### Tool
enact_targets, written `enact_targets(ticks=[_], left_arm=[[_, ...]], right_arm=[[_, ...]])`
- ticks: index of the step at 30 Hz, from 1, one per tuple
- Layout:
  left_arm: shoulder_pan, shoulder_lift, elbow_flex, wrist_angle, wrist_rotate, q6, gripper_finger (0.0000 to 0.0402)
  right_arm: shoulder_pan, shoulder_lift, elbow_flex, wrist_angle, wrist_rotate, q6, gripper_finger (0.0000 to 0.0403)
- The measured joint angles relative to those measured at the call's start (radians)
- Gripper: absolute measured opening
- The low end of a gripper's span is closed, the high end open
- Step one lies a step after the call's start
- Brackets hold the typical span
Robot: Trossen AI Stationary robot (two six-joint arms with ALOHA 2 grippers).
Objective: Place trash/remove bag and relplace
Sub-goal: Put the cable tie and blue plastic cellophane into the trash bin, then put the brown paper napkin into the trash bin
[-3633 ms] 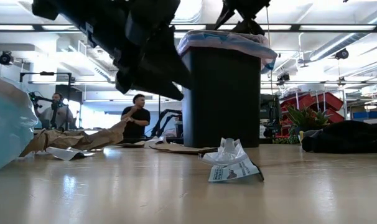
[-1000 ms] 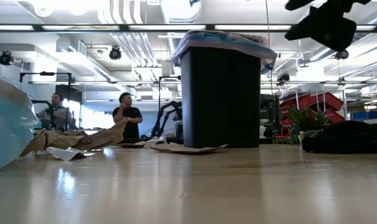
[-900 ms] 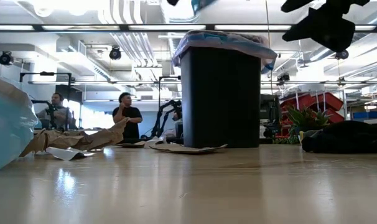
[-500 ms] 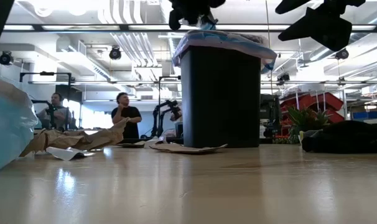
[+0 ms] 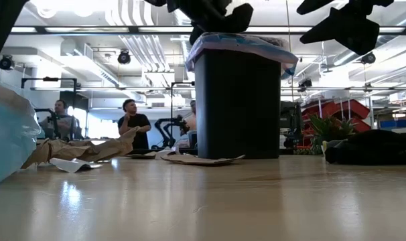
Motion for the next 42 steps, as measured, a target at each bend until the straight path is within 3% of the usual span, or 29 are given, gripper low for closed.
enact_targets(ticks=[7,11,17,23,27,32,37,40,42], left_arm=[[-0.001,-0.032,0.000,-0.079,0.102,-0.133,0.0174],[-0.003,-0.065,0.000,-0.181,0.125,-0.146,0.0213],[-0.008,-0.131,0.000,-0.243,0.127,-0.150,0.0235],[-0.024,-0.259,0.000,-0.236,0.138,-0.119,0.0223],[-0.048,-0.345,0.000,-0.288,0.147,-0.099,0.0211],[-0.093,-0.430,-0.014,-0.472,0.145,-0.133,0.0196],[-0.173,-0.481,-0.115,-0.501,0.146,-0.211,0.0184],[-0.225,-0.494,-0.179,-0.471,0.146,-0.245,0.0179],[-0.259,-0.494,-0.224,-0.440,0.145,-0.262,0.0178]], right_arm=[[0.000,0.000,0.000,0.004,-0.001,0.004,0.0200],[0.000,0.000,0.000,0.048,-0.004,0.000,0.0200],[-0.008,-0.002,0.015,0.128,-0.004,-0.044,0.0199],[-0.091,-0.030,0.168,0.052,-0.002,-0.154,0.0199],[-0.207,-0.050,0.333,-0.235,0.043,-0.178,0.0199],[-0.410,-0.069,0.560,-0.624,0.077,-0.202,0.0199],[-0.654,-0.084,0.711,-0.759,0.068,-0.297,0.0199],[-0.814,-0.084,0.747,-0.763,-0.027,-0.310,0.0199],[-0.928,-0.076,0.749,-0.766,-0.185,-0.258,0.0197]])
